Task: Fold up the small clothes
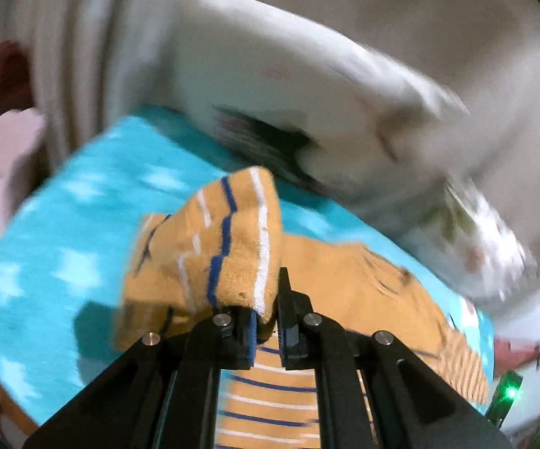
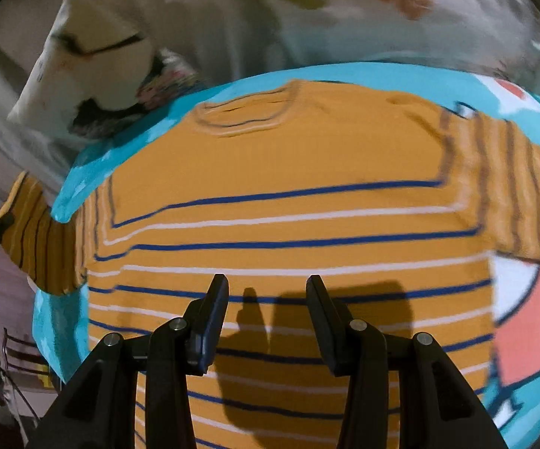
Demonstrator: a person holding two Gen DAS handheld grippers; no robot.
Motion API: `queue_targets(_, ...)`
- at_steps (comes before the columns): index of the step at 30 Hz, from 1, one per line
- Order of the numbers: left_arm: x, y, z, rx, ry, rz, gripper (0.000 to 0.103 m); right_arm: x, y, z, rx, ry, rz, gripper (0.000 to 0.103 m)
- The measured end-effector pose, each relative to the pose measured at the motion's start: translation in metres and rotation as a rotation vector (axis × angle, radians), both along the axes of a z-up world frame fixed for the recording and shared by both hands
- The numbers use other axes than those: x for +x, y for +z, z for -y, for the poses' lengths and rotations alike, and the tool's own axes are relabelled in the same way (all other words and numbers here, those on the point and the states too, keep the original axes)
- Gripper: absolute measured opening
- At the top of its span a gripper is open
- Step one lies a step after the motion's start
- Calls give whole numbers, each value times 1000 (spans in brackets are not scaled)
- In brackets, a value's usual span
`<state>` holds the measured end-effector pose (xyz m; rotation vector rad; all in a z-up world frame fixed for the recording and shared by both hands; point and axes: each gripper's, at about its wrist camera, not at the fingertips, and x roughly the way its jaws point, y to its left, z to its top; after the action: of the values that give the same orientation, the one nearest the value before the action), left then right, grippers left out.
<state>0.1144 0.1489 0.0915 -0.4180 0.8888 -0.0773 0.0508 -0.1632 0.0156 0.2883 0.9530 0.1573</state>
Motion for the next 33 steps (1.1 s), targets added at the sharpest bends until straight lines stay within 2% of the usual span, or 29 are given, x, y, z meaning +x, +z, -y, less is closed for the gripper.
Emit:
queue_targets(6,10,-27,137,-11,-231,-51,8,-20,-2,70,10,-65,6,47)
queue_targets(10,12,-52,208,-23,-353,-105,8,-30,-2,105,8,-109,13,47)
queue_targets(13,8,-72,237,-24,-393,-151,19,-36,-2,126,7,-140,14,47)
queue_targets(15,1,-77,236,-81,-395,-171,44,-37,-2,137,10,-155,13,47)
queue_targets(17,-2,-76,228,-134,-375,-175,52,-37,0,145,19,-160,17,47)
queue_targets(18,-8,-73,220,-151,-369,-172,52,-35,2,147,25,-156,22,47)
queue_targets(19,-16,-68,211,-153,-361,-167,53,-33,4,146,29,-148,27,47)
queue_targets(21,-30,-61,197,-119,-318,-155,61,-25,9,139,44,-116,43,50)
queue_targets(25,-54,-52,162,-12,-202,-158,64,2,16,108,85,7,69,59)
queue_targets(28,-71,-57,132,7,-124,-199,64,25,15,71,98,111,68,60)
queue_targets(33,-98,-65,92,22,-29,-229,64,35,26,-1,-22,300,151,61)
